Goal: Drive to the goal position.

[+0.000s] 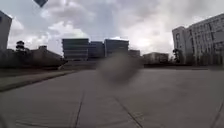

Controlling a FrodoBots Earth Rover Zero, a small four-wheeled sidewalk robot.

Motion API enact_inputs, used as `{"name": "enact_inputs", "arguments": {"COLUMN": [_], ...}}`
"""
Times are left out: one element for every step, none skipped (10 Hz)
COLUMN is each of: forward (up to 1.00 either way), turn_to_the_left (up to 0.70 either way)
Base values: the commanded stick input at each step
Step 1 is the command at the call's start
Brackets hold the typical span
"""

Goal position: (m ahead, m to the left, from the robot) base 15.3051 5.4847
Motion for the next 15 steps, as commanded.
{"name": "enact_inputs", "arguments": {"forward": [0.70,0.70,0.70,0.70,0.70,0.70,0.70,0.70,0.70,0.70,0.70,0.70,0.70,0.70,0.70], "turn_to_the_left": [0.00,0.00,0.00,0.00,0.00,0.00,0.00,0.00,0.00,0.00,0.00,0.00,0.00,0.00,0.00]}}
